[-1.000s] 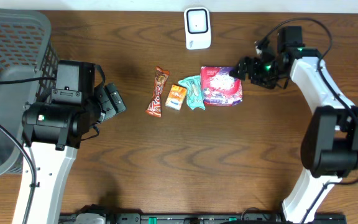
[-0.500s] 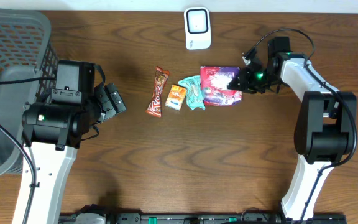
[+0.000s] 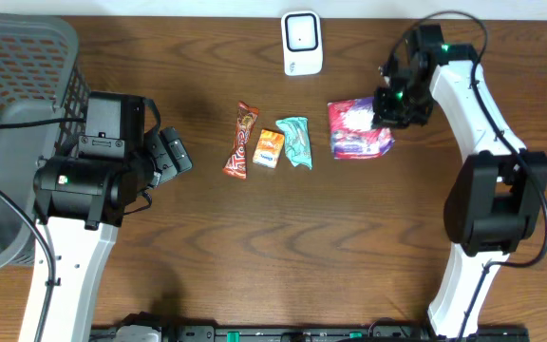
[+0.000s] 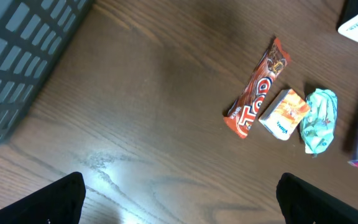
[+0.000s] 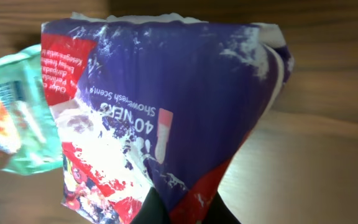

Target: Scan the item barcode

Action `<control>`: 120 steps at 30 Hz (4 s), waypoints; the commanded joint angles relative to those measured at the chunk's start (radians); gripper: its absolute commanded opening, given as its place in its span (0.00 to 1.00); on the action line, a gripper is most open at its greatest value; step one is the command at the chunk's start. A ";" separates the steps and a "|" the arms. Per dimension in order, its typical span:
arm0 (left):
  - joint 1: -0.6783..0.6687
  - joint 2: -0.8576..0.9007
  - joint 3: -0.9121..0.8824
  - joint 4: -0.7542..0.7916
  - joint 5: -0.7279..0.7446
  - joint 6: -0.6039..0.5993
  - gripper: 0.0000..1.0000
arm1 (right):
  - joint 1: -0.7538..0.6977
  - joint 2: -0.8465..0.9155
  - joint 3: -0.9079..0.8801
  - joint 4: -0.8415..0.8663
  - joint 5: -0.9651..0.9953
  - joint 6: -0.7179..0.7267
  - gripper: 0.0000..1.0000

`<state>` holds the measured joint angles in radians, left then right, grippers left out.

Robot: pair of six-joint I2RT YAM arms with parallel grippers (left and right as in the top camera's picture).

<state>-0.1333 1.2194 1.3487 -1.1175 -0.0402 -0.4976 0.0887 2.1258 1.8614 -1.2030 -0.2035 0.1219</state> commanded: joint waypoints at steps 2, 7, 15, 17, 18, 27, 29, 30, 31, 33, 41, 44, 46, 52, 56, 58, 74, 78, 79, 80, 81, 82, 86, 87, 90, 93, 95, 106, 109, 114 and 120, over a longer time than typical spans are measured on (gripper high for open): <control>0.004 -0.006 0.010 0.000 -0.013 -0.005 0.98 | 0.092 -0.056 0.099 -0.084 0.550 0.143 0.01; 0.004 -0.006 0.010 0.000 -0.013 -0.005 0.98 | 0.189 -0.053 0.071 -0.127 0.900 0.245 0.01; 0.004 -0.006 0.010 0.000 -0.013 -0.005 0.98 | 0.276 -0.046 -0.050 -0.018 0.912 0.245 0.01; 0.004 -0.006 0.010 0.000 -0.013 -0.005 0.98 | 0.307 -0.046 -0.084 0.028 0.912 0.245 0.01; 0.004 -0.006 0.010 0.000 -0.013 -0.005 0.98 | 0.320 -0.046 -0.094 0.043 0.912 0.245 0.02; 0.004 -0.006 0.010 0.000 -0.013 -0.005 0.98 | 0.454 -0.046 -0.155 0.145 0.848 0.244 0.41; 0.004 -0.006 0.010 0.000 -0.013 -0.005 0.98 | 0.478 -0.046 -0.155 0.161 0.796 0.244 0.50; 0.004 -0.006 0.010 0.000 -0.013 -0.005 0.98 | 0.492 -0.046 -0.155 0.174 0.761 0.244 0.54; 0.004 -0.006 0.010 0.000 -0.013 -0.005 0.98 | 0.503 -0.046 -0.154 0.187 0.727 0.244 0.56; 0.004 -0.006 0.010 0.000 -0.013 -0.005 0.98 | 0.519 -0.046 -0.153 0.222 0.652 0.244 0.58; 0.004 -0.006 0.010 0.000 -0.013 -0.005 0.98 | 0.512 -0.047 -0.056 0.219 0.458 0.243 0.61; 0.004 -0.006 0.010 0.000 -0.013 -0.005 0.98 | 0.492 -0.047 0.024 0.167 0.418 0.234 0.66; 0.004 -0.006 0.010 0.000 -0.013 -0.005 0.98 | 0.478 -0.047 0.072 0.140 0.383 0.212 0.73; 0.004 -0.006 0.010 0.000 -0.013 -0.005 0.98 | 0.426 -0.047 0.153 0.074 0.355 0.179 0.83; 0.004 -0.006 0.010 0.000 -0.013 -0.005 0.98 | 0.367 -0.046 0.142 0.048 0.352 0.169 0.80; 0.004 -0.006 0.010 0.000 -0.013 -0.005 0.98 | 0.330 -0.046 0.137 0.043 0.247 0.169 0.68; 0.004 -0.006 0.010 0.000 -0.013 -0.005 0.98 | 0.389 0.032 0.132 0.085 0.063 0.099 0.06; 0.004 -0.006 0.010 0.000 -0.013 -0.005 0.98 | 0.413 0.090 0.132 0.093 0.105 0.135 0.01; 0.004 -0.006 0.010 0.000 -0.013 -0.005 0.98 | 0.414 0.104 0.132 0.096 0.105 0.136 0.01; 0.004 -0.006 0.010 0.000 -0.013 -0.005 0.98 | 0.413 0.118 0.132 0.097 0.107 0.136 0.01; 0.004 -0.006 0.010 0.000 -0.013 -0.005 0.98 | 0.412 0.130 0.132 0.096 0.115 0.137 0.01; 0.004 -0.006 0.010 0.000 -0.013 -0.005 0.98 | 0.408 0.142 0.132 0.092 0.134 0.148 0.01; 0.004 -0.006 0.010 0.000 -0.013 -0.005 0.98 | 0.393 0.168 0.132 0.077 0.196 0.174 0.01; 0.004 -0.006 0.010 0.000 -0.013 -0.005 0.98 | 0.389 0.171 0.132 0.071 0.215 0.182 0.01; 0.004 -0.006 0.010 0.000 -0.013 -0.005 0.98 | 0.376 0.167 0.133 0.056 0.270 0.199 0.01; 0.004 -0.006 0.010 0.000 -0.013 -0.005 0.98 | 0.362 0.159 0.133 0.039 0.284 0.199 0.01; 0.004 -0.006 0.010 0.000 -0.013 -0.005 0.98 | 0.357 0.156 0.134 0.028 0.284 0.199 0.01; 0.004 -0.006 0.010 0.000 -0.013 -0.005 0.98 | 0.352 0.154 0.134 0.021 0.271 0.199 0.02; 0.004 -0.006 0.010 0.000 -0.013 -0.005 0.98 | 0.356 0.154 0.134 0.026 0.218 0.189 0.05; 0.004 -0.006 0.010 0.000 -0.013 -0.005 0.98 | 0.352 0.127 0.168 0.010 0.168 0.188 0.05; 0.004 -0.006 0.010 0.000 -0.013 -0.005 0.98 | 0.320 0.048 0.225 -0.004 0.214 0.188 0.17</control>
<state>-0.1333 1.2194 1.3487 -1.1175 -0.0402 -0.4976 0.4347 2.2715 2.0369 -1.2064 -0.0135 0.3077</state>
